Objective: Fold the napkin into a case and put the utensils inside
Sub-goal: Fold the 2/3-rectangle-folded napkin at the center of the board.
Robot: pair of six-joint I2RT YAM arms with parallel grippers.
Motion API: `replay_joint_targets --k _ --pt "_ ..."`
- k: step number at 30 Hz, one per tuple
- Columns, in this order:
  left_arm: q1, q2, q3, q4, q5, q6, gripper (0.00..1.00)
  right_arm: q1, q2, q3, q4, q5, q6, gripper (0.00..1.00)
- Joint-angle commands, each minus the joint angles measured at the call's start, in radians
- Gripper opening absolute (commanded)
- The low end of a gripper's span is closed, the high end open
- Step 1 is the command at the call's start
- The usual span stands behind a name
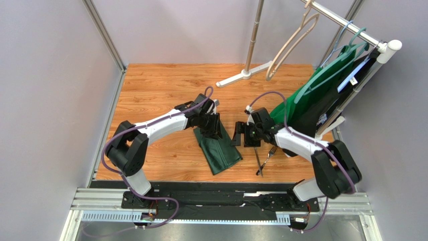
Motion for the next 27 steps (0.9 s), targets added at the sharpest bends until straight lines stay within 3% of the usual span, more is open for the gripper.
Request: replay_joint_targets --k 1,6,9,15,21,27 --pt "-0.057 -0.082 -0.03 0.067 0.006 -0.041 0.37 0.001 -0.122 -0.113 0.067 -0.161 0.009 0.8" --pt "-0.174 -0.162 -0.138 0.222 -0.075 -0.05 0.38 0.001 -0.104 -0.176 0.141 -0.237 0.007 0.76" --pt "-0.243 -0.225 -0.212 0.293 -0.152 -0.021 0.49 0.001 -0.074 -0.186 0.15 -0.222 -0.014 0.73" --pt "-0.388 -0.338 -0.31 0.344 -0.394 0.053 0.47 0.006 -0.083 -0.222 0.209 -0.263 0.047 0.51" --pt "-0.455 -0.412 -0.436 0.421 -0.563 0.089 0.48 0.049 -0.123 -0.272 0.27 -0.243 0.268 0.22" --pt "-0.545 -0.384 -0.415 0.381 -0.655 0.148 0.57 0.114 -0.168 -0.342 0.371 -0.212 0.47 0.14"
